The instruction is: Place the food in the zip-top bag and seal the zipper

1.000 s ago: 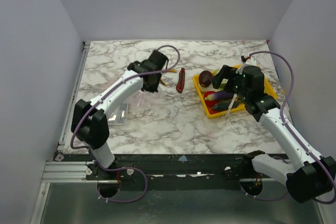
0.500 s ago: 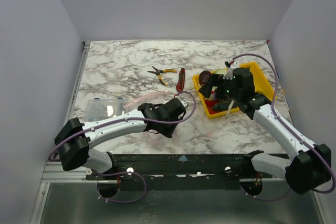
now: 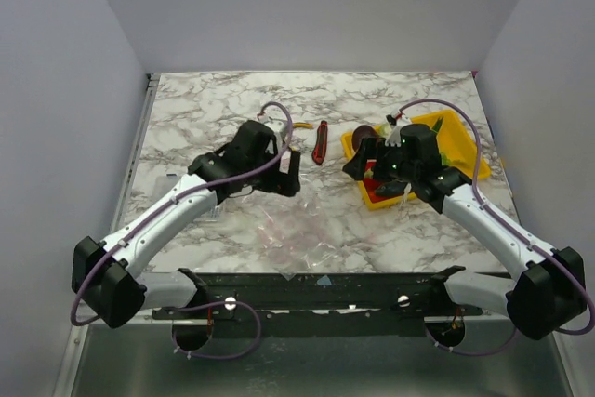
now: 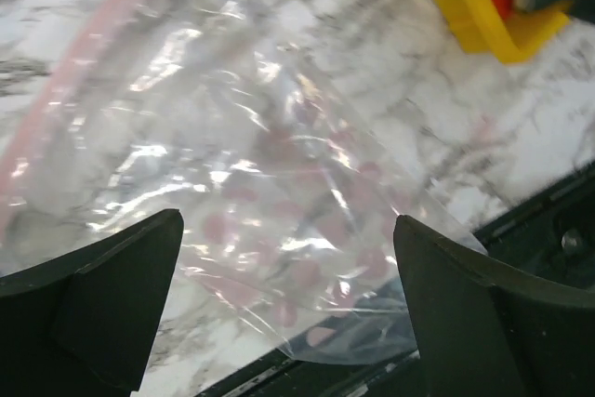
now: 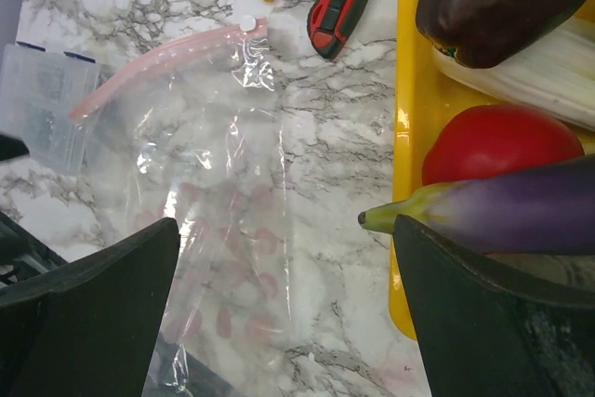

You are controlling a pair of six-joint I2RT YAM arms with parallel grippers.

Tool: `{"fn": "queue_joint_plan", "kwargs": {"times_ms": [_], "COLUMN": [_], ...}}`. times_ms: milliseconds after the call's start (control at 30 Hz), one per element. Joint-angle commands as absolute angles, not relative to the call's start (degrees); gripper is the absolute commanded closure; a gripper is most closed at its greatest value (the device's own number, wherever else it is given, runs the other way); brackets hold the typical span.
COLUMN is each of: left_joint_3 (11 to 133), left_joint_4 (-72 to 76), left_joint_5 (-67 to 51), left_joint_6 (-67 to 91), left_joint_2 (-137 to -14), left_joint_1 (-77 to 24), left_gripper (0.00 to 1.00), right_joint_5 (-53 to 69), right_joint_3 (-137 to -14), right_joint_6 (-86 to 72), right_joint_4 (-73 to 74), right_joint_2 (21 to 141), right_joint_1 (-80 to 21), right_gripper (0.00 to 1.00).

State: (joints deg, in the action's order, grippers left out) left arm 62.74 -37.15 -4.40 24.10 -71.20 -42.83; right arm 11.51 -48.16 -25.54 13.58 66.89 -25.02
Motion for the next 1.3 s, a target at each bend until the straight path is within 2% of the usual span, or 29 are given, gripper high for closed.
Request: {"fn": "queue_joint_plan", "kwargs": {"times_ms": [0, 233, 367, 467, 567, 733, 867, 1000, 1133, 1267], "left_joint_3": [66.1, 77.3, 80.8, 84.9, 83.3, 82.2, 81.5, 81.3, 80.7, 83.6], "left_joint_4": [-39.3, -42.3, -40.8, -43.7, -41.6, -41.7, -41.1, -41.0, -39.4, -42.0], "left_joint_5": [-9.2, -13.3, -18.2, -23.5, -27.5, -28.2, -28.5, -28.2, -27.1, -23.7], "left_joint_6": [18.4, 14.1, 11.0, 11.1, 11.2, 11.8, 12.1, 12.1, 11.4, 8.9], "left_joint_2": [-75.1, -92.2, -98.4, -104.0, -105.0, -106.3, -106.8, -107.3, -105.4, -105.0], "left_joint_1": [-31.2, -20.3, -17.7, -16.8, -16.8, -16.8, -16.9, -16.9, -17.1, -16.6], "left_gripper": [0.01, 0.05, 0.06, 0.18, 0.21, 0.35, 0.42, 0.42, 0.35, 0.32], "right_joint_5": [11.2, 14.5, 13.4, 13.1, 12.7, 12.0, 12.0, 12.1, 12.1, 11.4], "right_joint_3": [-48.2, -45.9, -45.1, -45.2, -45.2, -44.8, -44.1, -43.4, -43.3, -43.2], "right_joint_6": [-26.7, -29.8, -30.0, -29.7, -29.5, -30.0, -30.5, -30.9, -30.7, -30.3], "right_joint_4": [14.8, 12.4, 13.1, 14.2, 15.1, 15.2, 14.6, 14.0, 14.3, 14.9], "right_joint_2": [65.7, 64.8, 63.1, 62.5, 61.8, 60.7, 60.5, 60.5, 60.1, 59.6], "right_joint_1": [-24.8, -24.9, -25.0, -25.0, -24.9, -24.9, -24.9, -25.0, -25.0, -24.9], "right_gripper": [0.00, 0.00, 0.00, 0.00, 0.00, 0.00, 0.00, 0.00, 0.00, 0.00]}}
